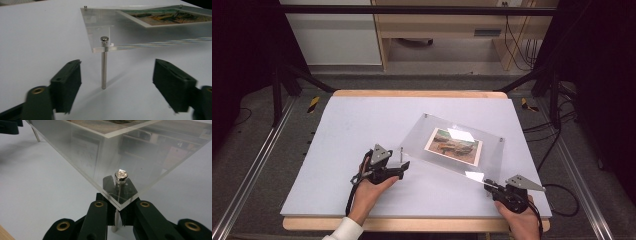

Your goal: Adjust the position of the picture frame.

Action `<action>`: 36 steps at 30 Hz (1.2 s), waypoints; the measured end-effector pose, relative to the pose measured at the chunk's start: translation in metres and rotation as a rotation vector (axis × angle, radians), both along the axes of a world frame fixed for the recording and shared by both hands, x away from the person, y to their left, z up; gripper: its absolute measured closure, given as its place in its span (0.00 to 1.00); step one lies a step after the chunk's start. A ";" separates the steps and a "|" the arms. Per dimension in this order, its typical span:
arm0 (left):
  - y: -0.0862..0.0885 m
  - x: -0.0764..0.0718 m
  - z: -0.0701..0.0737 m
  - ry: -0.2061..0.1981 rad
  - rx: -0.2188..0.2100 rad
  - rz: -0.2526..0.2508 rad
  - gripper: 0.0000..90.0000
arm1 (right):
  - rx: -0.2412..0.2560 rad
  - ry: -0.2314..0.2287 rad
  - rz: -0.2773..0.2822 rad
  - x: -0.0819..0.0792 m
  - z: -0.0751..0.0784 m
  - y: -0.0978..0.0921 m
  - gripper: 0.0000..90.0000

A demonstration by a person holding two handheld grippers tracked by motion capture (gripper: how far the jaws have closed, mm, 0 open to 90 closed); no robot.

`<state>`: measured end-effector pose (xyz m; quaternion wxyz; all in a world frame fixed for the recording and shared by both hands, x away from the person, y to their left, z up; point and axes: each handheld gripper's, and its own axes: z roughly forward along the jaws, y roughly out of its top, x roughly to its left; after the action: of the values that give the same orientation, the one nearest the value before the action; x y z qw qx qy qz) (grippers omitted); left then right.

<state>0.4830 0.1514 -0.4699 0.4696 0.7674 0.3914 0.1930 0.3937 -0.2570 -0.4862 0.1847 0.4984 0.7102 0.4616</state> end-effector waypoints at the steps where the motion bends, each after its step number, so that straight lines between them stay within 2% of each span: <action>1: 0.000 0.002 -0.001 0.003 -0.001 -0.002 0.32 | -0.001 0.000 0.001 0.000 0.000 0.000 0.94; 3: -0.001 0.005 -0.002 0.001 0.006 0.002 0.36 | 0.000 0.002 0.000 0.000 0.000 0.000 0.94; 5: -0.001 0.009 -0.003 0.003 0.019 0.006 0.46 | 0.001 0.002 -0.002 0.000 0.000 0.000 0.94; 6: -0.001 0.014 -0.004 0.010 0.005 0.015 0.49 | 0.001 0.003 -0.003 0.000 0.000 0.000 0.94; 8: -0.002 0.019 -0.006 0.026 0.010 0.018 0.56 | 0.001 0.004 -0.002 0.000 0.000 0.000 0.94; 12: -0.004 0.026 -0.009 0.038 0.010 0.019 0.64 | 0.003 0.005 -0.003 0.000 0.001 0.000 0.94; 14: -0.004 0.028 -0.008 0.047 -0.006 0.013 0.69 | 0.008 0.008 -0.001 0.000 0.001 0.000 0.94; 20: -0.007 0.032 -0.007 0.026 -0.009 0.012 0.78 | 0.029 0.019 -0.004 0.001 0.001 -0.001 0.94; 23: -0.009 0.033 -0.008 0.018 0.003 0.004 0.82 | 0.033 0.018 -0.005 0.001 0.001 -0.001 0.94; 25: -0.009 0.034 -0.008 0.025 -0.008 0.000 0.89 | 0.036 0.018 -0.004 0.001 0.002 -0.002 0.94; 29: -0.010 0.033 -0.007 0.022 -0.027 0.006 0.92 | 0.043 0.016 -0.006 0.001 0.003 -0.002 0.94; 31: -0.009 0.034 -0.005 0.025 -0.052 0.011 0.92 | 0.043 0.007 -0.006 0.001 0.003 -0.002 0.94; 36: -0.009 0.035 -0.001 0.030 -0.060 0.013 0.92 | 0.058 -0.012 -0.009 0.001 0.005 -0.002 0.92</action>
<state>0.5180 0.1422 -0.4712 0.4852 0.7532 0.4092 0.1728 0.3948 -0.2592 -0.4809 0.1766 0.5042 0.6930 0.4841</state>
